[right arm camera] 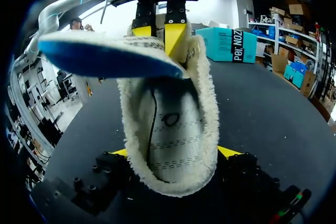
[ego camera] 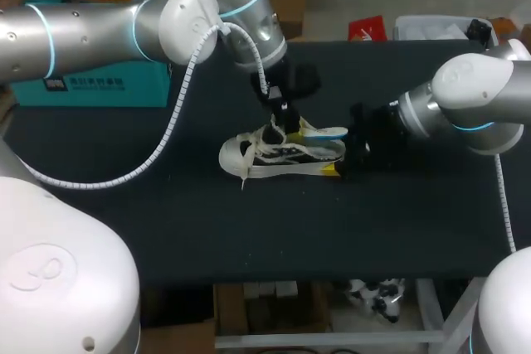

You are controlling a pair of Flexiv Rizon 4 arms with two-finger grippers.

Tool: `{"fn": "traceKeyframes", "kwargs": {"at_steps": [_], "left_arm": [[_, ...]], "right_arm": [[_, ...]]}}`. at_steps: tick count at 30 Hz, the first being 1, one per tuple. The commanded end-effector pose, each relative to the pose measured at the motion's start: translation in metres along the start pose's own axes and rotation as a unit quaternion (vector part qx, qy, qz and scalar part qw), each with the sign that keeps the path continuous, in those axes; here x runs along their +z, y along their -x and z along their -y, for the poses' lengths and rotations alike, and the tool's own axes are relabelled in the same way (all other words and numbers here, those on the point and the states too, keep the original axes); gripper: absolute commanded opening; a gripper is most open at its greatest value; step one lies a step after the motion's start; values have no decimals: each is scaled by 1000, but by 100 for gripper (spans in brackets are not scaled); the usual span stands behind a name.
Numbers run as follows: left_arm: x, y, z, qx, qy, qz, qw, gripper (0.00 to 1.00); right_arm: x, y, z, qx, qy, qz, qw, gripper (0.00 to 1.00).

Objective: Open the shoe tongue, take the insole out of the shoe, put the insole back into the shoe, and pack the shoe into the shoebox

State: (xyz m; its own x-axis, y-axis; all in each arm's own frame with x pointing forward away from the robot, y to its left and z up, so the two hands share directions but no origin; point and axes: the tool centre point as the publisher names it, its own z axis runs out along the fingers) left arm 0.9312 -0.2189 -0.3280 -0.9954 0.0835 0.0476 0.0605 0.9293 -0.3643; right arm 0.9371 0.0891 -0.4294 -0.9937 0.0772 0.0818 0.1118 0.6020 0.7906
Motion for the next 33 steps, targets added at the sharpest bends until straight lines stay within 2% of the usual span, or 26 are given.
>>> {"fn": "traceKeyframes", "kwargs": {"at_steps": [1,2,3,4,5,7,8,9,10,11,17,21,27,33], "left_arm": [[0,-3,4,-5,6,3,1000,0],[-1,-4,5,-6,5,3,1000,0],[-2,-5,5,-7,5,1,1000,6],[-4,-6,5,-8,3,1,1000,29],[-5,-7,6,-9,3,1,1000,42],[-8,-9,7,-11,0,1,1000,50],[-9,-10,8,-12,-1,2,1000,69],[-11,-11,8,-14,-4,4,1000,83],[-13,-12,9,-16,-6,6,1000,95],[-14,-14,9,-17,-8,7,1000,100],[-23,-22,7,-38,-25,33,998,100],[-25,-35,8,-45,-35,56,997,100],[-19,-46,14,-70,-46,100,991,86],[-14,-46,21,-92,-52,135,985,70]], "right_arm": [[6,1,6,0,0,0,1000,0],[6,1,6,0,0,0,1000,0],[6,1,6,0,0,0,1000,0],[6,1,6,0,0,0,1000,0],[6,1,6,0,0,0,1000,0],[6,1,6,0,0,0,1000,0],[6,1,6,0,0,0,1000,0],[6,1,6,0,0,0,1000,0],[6,1,6,0,0,0,1000,0],[6,1,6,0,0,0,1000,0],[6,1,6,0,0,0,1000,0],[6,1,6,0,0,0,1000,0],[6,1,6,0,0,0,1000,0],[6,1,6,0,0,0,1000,0]]}}
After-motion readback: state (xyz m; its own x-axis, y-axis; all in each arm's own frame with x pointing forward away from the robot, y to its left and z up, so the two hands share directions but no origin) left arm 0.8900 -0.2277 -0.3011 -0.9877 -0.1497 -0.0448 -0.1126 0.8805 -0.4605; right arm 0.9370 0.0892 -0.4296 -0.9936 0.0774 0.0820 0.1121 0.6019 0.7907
